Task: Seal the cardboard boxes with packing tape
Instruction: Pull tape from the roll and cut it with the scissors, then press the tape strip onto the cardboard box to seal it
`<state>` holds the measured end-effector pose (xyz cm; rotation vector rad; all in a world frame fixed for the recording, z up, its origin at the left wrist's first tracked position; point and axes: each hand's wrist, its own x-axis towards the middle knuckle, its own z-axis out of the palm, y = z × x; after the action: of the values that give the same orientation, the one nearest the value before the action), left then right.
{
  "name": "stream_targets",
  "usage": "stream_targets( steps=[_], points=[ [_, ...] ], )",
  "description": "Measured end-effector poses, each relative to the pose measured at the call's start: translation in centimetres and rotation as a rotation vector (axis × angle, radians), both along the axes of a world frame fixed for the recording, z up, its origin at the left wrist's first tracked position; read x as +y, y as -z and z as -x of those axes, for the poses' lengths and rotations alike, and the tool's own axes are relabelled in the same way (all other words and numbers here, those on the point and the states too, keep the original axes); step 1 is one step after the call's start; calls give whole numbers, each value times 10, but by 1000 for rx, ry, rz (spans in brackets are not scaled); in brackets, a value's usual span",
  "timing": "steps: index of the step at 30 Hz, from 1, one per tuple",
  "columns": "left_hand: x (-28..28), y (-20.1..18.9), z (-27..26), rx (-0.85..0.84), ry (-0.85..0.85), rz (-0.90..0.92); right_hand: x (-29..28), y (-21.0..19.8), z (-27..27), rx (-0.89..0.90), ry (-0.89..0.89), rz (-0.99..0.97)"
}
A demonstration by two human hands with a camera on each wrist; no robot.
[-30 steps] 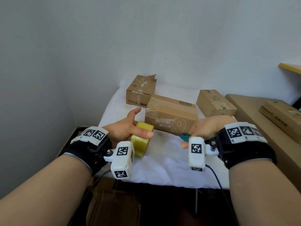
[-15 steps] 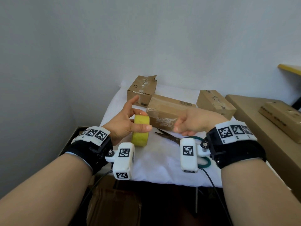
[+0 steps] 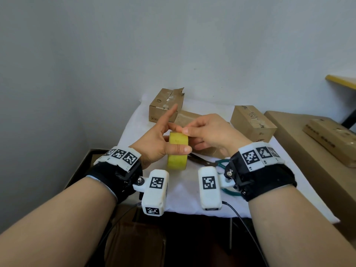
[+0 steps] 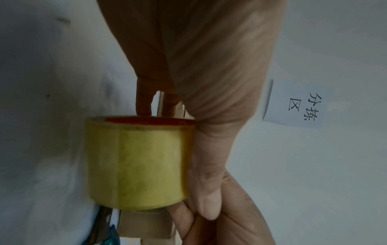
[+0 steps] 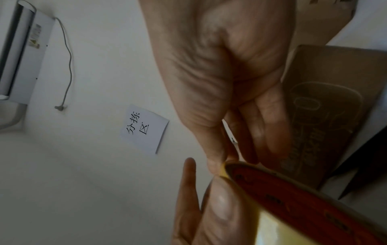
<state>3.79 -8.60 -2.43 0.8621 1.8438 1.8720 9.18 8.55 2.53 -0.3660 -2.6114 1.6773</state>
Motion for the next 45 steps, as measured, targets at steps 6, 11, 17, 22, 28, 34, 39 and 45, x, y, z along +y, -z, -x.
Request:
stream_targets(
  steps=[6, 11, 17, 22, 28, 34, 39, 45],
  points=[
    [15, 1, -10, 37, 33, 14, 8, -11, -20, -97, 10, 105],
    [27, 0, -16, 49, 51, -9, 14, -14, -29, -113, 57, 160],
    [40, -3, -24, 46, 70, -30, 24, -13, -36, -103, 72, 207],
    [51, -5, -30, 52, 86, -50, 34, -14, -41, -87, 96, 243],
    [60, -10, -33, -4, 78, -28, 50, -24, -52, -132, 128, 167],
    [52, -15, -17, -98, -82, -118, 81, -44, -69, -185, 219, -121],
    [37, -6, 11, -215, -353, -191, 113, -24, -69, -268, 367, -617],
    [30, 7, 20, -205, -479, -83, 118, 2, -61, -295, 379, -847]
  ],
)
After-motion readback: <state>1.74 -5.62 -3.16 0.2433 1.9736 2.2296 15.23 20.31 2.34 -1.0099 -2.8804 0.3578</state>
